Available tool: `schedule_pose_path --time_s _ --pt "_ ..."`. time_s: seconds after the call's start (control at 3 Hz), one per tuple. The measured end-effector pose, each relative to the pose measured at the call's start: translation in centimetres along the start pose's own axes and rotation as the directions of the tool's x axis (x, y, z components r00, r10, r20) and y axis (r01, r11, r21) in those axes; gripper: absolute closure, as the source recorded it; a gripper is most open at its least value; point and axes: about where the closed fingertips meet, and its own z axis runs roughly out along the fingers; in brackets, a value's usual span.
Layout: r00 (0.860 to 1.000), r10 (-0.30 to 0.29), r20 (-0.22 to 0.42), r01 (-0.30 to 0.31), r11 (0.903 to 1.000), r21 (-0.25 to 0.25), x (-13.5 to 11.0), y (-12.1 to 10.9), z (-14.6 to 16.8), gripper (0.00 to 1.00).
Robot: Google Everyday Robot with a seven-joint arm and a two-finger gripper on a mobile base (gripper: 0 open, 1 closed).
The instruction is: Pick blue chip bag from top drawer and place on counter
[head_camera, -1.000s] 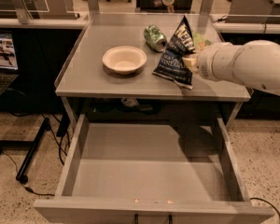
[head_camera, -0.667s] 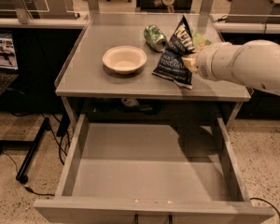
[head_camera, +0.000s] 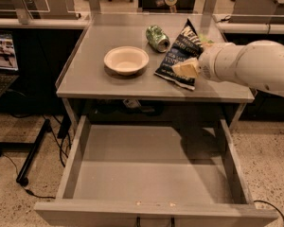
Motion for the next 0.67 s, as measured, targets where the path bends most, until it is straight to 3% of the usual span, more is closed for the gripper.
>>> schedule_pose_path --time_s 0.67 --pt "1.0 0.0 0.0 0.0 1.0 0.0 0.0 0.0 0.0 0.0"
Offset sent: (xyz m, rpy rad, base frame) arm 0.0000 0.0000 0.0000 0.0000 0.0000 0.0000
